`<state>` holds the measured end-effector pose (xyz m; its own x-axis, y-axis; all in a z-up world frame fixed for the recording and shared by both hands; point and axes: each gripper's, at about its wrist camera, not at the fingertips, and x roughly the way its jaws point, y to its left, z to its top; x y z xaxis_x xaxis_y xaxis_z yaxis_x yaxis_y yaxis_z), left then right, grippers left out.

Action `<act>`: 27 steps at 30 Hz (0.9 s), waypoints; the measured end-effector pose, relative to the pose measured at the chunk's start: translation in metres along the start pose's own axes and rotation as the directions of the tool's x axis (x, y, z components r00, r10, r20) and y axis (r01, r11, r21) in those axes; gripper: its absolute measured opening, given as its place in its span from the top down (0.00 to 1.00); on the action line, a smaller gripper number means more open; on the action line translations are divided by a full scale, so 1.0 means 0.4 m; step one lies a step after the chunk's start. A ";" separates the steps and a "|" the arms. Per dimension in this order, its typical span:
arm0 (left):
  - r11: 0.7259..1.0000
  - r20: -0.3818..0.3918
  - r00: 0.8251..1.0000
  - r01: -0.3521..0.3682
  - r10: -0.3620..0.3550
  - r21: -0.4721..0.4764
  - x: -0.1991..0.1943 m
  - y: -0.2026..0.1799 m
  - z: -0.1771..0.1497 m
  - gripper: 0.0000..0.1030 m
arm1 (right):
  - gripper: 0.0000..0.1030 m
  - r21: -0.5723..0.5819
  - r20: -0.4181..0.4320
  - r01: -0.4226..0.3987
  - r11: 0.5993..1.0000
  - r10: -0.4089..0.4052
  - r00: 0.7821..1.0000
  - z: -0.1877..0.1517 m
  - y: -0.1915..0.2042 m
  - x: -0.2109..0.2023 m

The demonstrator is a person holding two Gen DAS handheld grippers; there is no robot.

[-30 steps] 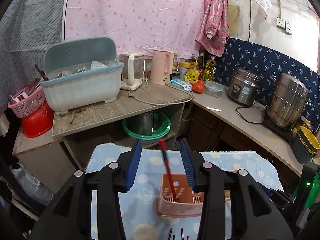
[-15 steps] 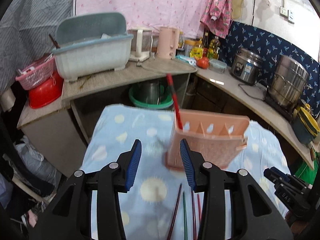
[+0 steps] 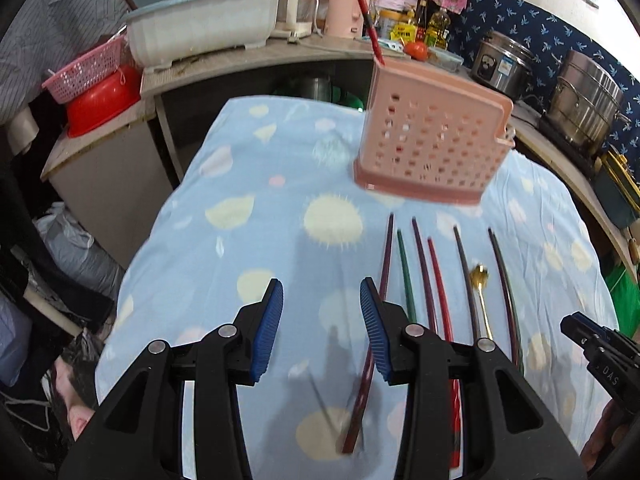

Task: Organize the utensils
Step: 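Move both open grippers back down to the remaining chopsticks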

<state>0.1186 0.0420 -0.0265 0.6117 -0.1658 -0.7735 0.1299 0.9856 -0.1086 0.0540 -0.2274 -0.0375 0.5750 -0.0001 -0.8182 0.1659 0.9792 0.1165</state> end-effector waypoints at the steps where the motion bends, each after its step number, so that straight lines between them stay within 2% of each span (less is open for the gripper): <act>1: 1.000 -0.008 1.000 0.000 0.000 0.000 0.001 0.002 -0.014 0.63 | 0.79 0.000 -0.012 -0.004 1.000 0.004 1.000 -0.019 0.003 0.001; 8: 1.000 -0.075 0.997 0.018 -0.017 0.003 -0.001 0.005 -0.130 0.63 | 0.79 -0.015 -0.076 -0.034 0.999 0.033 0.997 -0.129 0.016 0.000; 13: 0.999 -0.091 0.995 0.033 -0.033 0.002 -0.005 -0.001 -0.185 0.63 | 0.79 -0.026 -0.096 -0.048 0.998 0.045 0.994 -0.169 0.030 -0.003; 27: 0.998 -0.106 0.993 0.047 -0.043 0.031 0.002 -0.030 -0.219 0.63 | 0.79 -0.024 -0.104 -0.047 0.999 0.044 0.994 -0.186 0.026 0.006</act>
<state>0.0492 0.0331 -0.0805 0.5191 -0.2040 -0.8300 0.1829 0.9751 -0.1252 -0.0026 -0.2020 -0.0800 0.4953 0.0645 -0.8663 0.1193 0.9828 0.1413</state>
